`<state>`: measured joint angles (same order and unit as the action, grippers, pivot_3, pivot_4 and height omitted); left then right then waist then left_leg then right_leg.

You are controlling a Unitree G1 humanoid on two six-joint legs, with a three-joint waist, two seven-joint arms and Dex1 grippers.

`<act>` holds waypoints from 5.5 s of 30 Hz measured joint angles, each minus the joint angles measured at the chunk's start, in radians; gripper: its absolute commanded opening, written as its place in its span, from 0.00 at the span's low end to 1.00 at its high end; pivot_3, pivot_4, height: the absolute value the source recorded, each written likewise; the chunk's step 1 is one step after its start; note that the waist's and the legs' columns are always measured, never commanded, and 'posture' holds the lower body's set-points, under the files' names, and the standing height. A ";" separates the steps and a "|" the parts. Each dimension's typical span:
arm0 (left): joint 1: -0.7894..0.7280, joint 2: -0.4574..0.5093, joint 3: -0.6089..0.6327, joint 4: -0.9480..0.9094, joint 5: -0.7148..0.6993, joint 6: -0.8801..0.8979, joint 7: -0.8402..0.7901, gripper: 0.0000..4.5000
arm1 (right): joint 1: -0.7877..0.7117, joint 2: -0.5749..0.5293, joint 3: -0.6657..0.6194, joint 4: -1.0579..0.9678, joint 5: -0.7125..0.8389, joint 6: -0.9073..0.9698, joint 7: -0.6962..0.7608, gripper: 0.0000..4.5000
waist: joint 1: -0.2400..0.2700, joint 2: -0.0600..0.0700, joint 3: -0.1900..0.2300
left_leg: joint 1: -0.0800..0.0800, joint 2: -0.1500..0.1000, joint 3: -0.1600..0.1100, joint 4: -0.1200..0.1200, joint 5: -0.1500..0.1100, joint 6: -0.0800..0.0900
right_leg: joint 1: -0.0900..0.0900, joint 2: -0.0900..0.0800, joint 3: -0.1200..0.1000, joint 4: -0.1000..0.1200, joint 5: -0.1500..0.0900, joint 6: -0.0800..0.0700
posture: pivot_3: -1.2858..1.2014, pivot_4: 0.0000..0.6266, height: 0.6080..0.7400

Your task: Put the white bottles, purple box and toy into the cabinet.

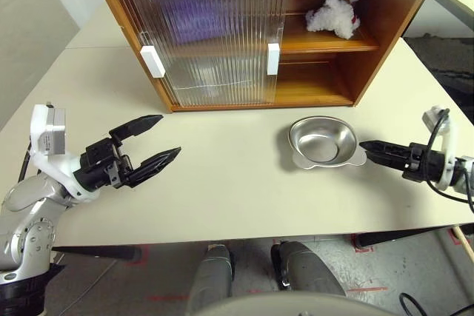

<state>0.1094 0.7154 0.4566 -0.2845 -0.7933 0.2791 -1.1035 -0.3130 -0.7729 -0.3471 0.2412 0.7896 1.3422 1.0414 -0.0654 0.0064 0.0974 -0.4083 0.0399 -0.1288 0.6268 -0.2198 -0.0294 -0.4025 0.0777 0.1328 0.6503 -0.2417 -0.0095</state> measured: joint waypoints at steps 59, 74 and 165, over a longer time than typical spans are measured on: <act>0.007 0.024 0.034 0.008 -0.002 0.009 -0.017 1.00 | -0.315 0.380 -0.291 0.312 0.171 -0.177 -0.402 0.01 | -0.006 0.000 0.000 | 0.003 0.002 -0.002 0.000 -0.002 0.003 | 0.001 0.001 0.001 0.001 0.007 -0.010 | 0.47 0.21 1.00; 0.020 0.024 0.035 -0.004 -0.003 0.011 -0.013 1.00 | -0.322 0.538 -0.247 0.184 0.135 -0.387 -0.626 0.01 | -0.010 0.001 0.000 | 0.003 0.004 -0.002 -0.001 -0.004 0.007 | -0.002 0.001 0.001 0.000 0.009 -0.016 | 0.48 0.22 1.00; -0.038 0.021 0.010 0.008 0.004 0.020 0.003 1.00 | -0.448 0.684 0.454 0.169 -0.493 -1.244 -0.264 0.00 | -0.013 -0.002 0.000 | 0.002 0.010 -0.003 -0.001 -0.007 0.009 | -0.006 0.003 -0.006 0.001 0.012 -0.027 | 0.48 0.16 1.00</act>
<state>0.0717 0.7361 0.4662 -0.2763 -0.7894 0.2989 -1.1005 -0.7611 -0.0888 0.1073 0.4097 0.2962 0.0983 0.7770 -0.0785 0.0048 0.0975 -0.4062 0.0496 -0.1322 0.6261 -0.2273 -0.0203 -0.4081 0.0806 0.1267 0.6516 -0.2301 -0.0364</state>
